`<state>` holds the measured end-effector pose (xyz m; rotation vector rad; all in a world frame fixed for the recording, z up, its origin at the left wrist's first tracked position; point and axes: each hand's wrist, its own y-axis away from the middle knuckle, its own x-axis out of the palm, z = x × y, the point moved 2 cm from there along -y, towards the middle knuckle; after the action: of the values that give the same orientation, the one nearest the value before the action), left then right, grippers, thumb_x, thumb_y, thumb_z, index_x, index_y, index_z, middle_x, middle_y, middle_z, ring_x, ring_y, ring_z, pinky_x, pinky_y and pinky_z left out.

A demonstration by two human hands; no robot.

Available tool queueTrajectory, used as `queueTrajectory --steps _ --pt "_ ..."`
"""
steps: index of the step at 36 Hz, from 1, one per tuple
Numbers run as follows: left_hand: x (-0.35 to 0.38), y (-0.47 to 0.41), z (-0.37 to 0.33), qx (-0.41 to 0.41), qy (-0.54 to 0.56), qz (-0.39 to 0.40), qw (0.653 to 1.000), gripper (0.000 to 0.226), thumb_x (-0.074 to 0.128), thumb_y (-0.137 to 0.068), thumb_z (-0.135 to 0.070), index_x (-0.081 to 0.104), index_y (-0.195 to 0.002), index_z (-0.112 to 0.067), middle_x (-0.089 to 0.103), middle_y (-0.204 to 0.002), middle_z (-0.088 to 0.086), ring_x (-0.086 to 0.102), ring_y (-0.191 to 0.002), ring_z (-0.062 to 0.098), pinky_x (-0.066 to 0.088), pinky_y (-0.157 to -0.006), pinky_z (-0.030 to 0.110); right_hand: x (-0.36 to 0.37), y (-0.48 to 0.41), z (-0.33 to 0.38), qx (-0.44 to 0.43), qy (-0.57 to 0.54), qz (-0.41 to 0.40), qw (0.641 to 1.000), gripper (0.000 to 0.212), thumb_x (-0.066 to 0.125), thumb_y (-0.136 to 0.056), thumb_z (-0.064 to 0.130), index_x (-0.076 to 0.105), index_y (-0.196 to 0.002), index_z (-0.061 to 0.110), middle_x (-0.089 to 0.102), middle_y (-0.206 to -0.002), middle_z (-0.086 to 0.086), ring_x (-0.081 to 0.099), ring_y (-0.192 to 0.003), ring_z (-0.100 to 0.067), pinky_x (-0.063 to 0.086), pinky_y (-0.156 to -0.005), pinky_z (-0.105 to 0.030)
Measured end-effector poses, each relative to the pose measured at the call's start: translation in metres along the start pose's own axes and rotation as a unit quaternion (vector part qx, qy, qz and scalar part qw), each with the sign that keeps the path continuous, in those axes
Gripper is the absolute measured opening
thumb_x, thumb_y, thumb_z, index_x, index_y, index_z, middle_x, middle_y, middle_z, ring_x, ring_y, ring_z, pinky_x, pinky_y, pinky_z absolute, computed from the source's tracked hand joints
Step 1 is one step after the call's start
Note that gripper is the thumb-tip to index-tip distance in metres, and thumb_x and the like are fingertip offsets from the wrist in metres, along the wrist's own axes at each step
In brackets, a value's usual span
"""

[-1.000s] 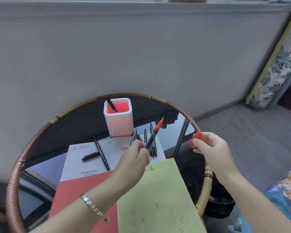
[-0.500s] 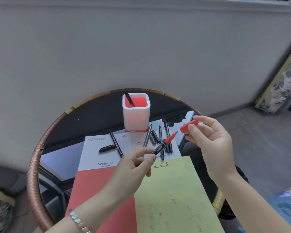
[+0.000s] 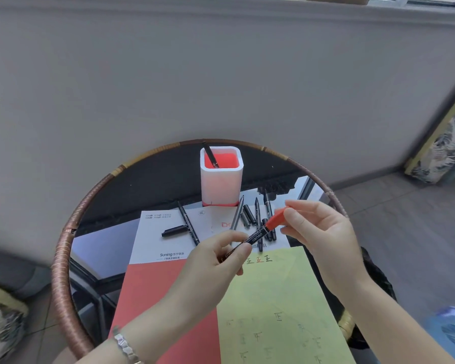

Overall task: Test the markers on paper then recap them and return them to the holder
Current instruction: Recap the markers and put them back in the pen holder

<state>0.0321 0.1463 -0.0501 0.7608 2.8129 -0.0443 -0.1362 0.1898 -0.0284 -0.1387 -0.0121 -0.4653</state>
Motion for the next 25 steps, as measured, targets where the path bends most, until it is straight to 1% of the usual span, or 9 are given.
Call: queueTrajectory --steps 7,10,12,13,15,18,21,23,25 --pt "0.004 -0.001 -0.007 0.006 0.04 -0.006 0.999 0.011 0.058 -0.089 -0.019 0.066 -0.083 -0.023 0.053 -0.049 -0.01 0.035 -0.043 0.003 0.029 -0.045 0.014 -0.001 0.001 0.006 -0.014 -0.015 0.0 1.0 0.014 0.064 -0.072 0.015 0.068 -0.085 0.015 0.075 -0.073 0.003 0.071 -0.073 -0.013 0.054 -0.063 -0.016" --pt "0.004 -0.005 -0.011 -0.013 0.074 0.011 0.997 0.013 0.057 -0.09 -0.014 0.067 -0.082 -0.011 0.049 -0.049 -0.007 0.032 -0.038 0.003 0.026 -0.04 0.013 -0.004 0.0 0.007 -0.017 -0.036 -0.001 0.999 0.016 0.066 -0.068 0.021 0.07 -0.083 0.017 0.075 -0.072 0.0 0.072 -0.072 -0.015 0.055 -0.063 -0.018" --pt "0.005 -0.007 -0.014 -0.044 0.107 0.046 0.992 0.015 0.056 -0.09 -0.013 0.067 -0.084 -0.005 0.045 -0.048 -0.006 0.028 -0.036 0.005 0.023 -0.037 0.013 -0.006 0.0 0.009 -0.027 -0.053 0.006 0.998 0.024 0.075 -0.059 0.038 0.074 -0.078 0.023 0.075 -0.074 0.0 0.072 -0.073 -0.015 0.055 -0.062 -0.018" --pt "0.007 -0.007 -0.015 -0.066 0.132 0.071 0.987 0.015 0.055 -0.091 -0.013 0.067 -0.084 -0.007 0.043 -0.047 -0.006 0.025 -0.036 0.006 0.02 -0.036 0.014 -0.007 0.0 0.01 -0.032 -0.062 0.016 0.997 0.033 0.078 -0.052 0.047 0.075 -0.077 0.026 0.076 -0.076 0.0 0.072 -0.073 -0.015 0.055 -0.062 -0.018" --pt "0.01 -0.006 -0.017 -0.113 0.19 0.131 0.967 0.015 0.056 -0.088 -0.018 0.068 -0.081 -0.014 0.039 -0.049 -0.006 0.021 -0.037 0.006 0.016 -0.036 0.012 -0.01 -0.001 0.012 -0.044 -0.071 0.032 0.996 0.045 0.081 -0.044 0.057 0.075 -0.078 0.027 0.076 -0.077 0.001 0.072 -0.072 -0.016 0.056 -0.062 -0.019" --pt "0.014 -0.005 -0.022 -0.164 0.269 0.214 0.925 0.016 0.058 -0.078 -0.028 0.071 -0.074 -0.019 0.035 -0.049 -0.006 0.02 -0.035 0.004 0.015 -0.034 0.009 -0.012 -0.003 0.019 -0.063 -0.066 0.055 0.994 0.045 0.08 -0.045 0.06 0.075 -0.077 0.029 0.075 -0.075 0.001 0.072 -0.069 -0.017 0.057 -0.062 -0.022" --pt "0.014 -0.006 -0.021 -0.177 0.29 0.259 0.904 0.016 0.061 -0.081 -0.028 0.071 -0.072 -0.021 0.034 -0.049 -0.007 0.021 -0.035 0.003 0.017 -0.033 0.009 -0.013 -0.003 0.023 -0.065 -0.068 0.07 0.993 0.042 0.081 -0.047 0.057 0.075 -0.077 0.027 0.075 -0.074 0.0 0.072 -0.068 -0.019 0.057 -0.061 -0.022" --pt "0.013 -0.008 -0.02 -0.159 0.244 0.248 0.924 0.017 0.057 -0.087 -0.026 0.069 -0.076 -0.02 0.035 -0.05 -0.006 0.021 -0.036 0.004 0.017 -0.035 0.011 -0.013 -0.002 0.019 -0.057 -0.053 0.069 0.995 0.043 0.081 -0.048 0.055 0.075 -0.077 0.024 0.075 -0.074 -0.003 0.072 -0.068 -0.021 0.057 -0.059 -0.022" --pt "0.013 -0.012 -0.015 -0.095 0.122 0.211 0.965 0.022 0.047 -0.096 -0.023 0.064 -0.084 -0.017 0.04 -0.05 -0.008 0.025 -0.037 0.006 0.02 -0.037 0.015 -0.01 0.001 0.013 -0.041 -0.027 0.069 0.996 0.04 0.081 -0.048 0.05 0.075 -0.075 0.022 0.075 -0.073 -0.006 0.072 -0.066 -0.02 0.055 -0.056 -0.02"
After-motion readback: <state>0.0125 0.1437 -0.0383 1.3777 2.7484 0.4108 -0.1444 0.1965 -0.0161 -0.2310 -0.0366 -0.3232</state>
